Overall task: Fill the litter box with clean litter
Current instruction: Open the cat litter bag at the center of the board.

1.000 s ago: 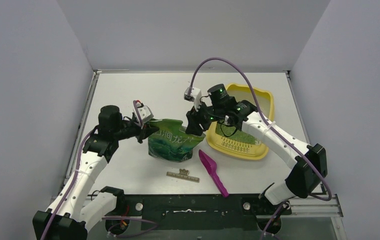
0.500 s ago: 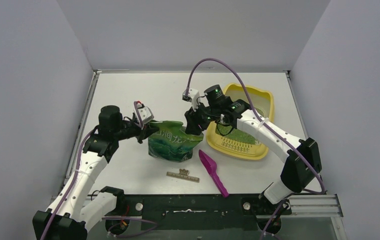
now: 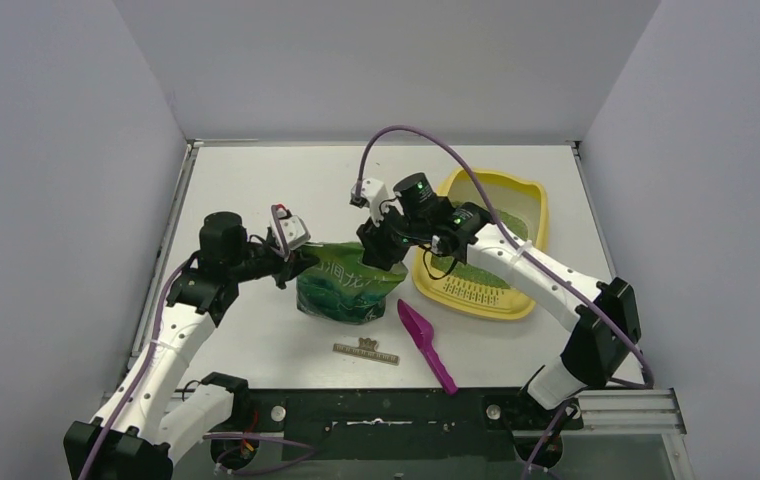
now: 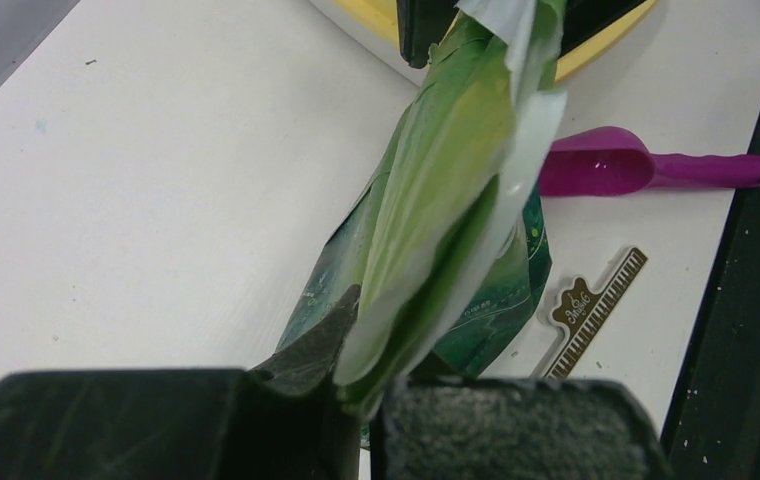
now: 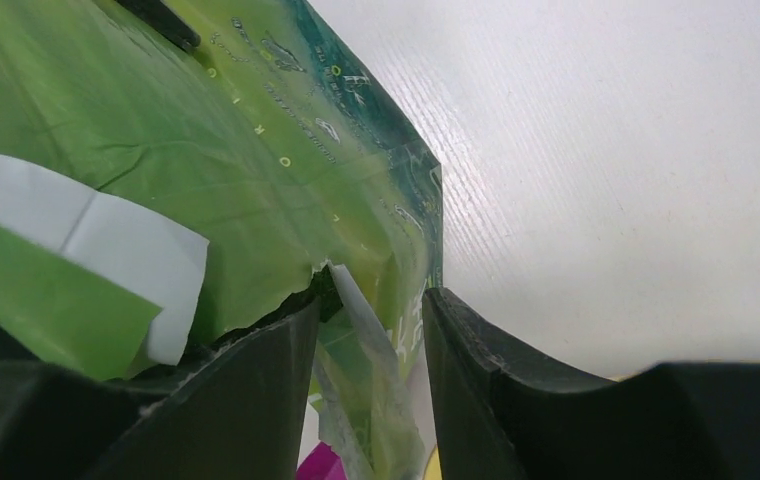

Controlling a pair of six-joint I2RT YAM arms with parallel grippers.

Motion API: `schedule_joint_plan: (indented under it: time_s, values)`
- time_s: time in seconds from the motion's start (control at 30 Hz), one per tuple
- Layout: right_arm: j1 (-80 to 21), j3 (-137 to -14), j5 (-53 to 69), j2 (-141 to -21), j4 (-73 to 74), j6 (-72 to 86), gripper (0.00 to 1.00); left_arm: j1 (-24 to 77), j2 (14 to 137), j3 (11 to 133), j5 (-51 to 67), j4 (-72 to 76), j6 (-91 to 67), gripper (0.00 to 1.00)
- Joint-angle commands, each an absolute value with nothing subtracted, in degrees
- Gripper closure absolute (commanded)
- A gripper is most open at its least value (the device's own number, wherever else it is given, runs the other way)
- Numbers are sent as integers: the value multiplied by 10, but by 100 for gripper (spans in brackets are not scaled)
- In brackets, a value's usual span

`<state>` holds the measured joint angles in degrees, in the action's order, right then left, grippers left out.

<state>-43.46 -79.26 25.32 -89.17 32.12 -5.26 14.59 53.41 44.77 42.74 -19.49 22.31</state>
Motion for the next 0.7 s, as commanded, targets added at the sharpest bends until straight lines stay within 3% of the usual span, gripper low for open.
schedule_joint_plan:
  time_s: [0.0,0.07,0.13,0.17,0.37,0.53,0.67]
  values:
    - [-439,-820,243,-905,319,-69,61,150,526,454,418,-201,237,100]
    - [-439,-811,179,-892,281,-41,74,150,525,453,420,-201,236,100]
    - [-446,-802,16,-876,217,29,78,151,524,453,427,-202,239,100]
    - [-447,-805,-43,-873,196,84,87,151,524,454,432,-202,239,100]
    - [-446,-806,-36,-883,130,254,99,153,531,457,454,-211,248,100]
    - [-419,-826,99,-898,154,242,80,153,530,461,444,-218,250,100]
    - [-360,-784,174,-844,135,237,66,152,525,460,430,-216,248,100]
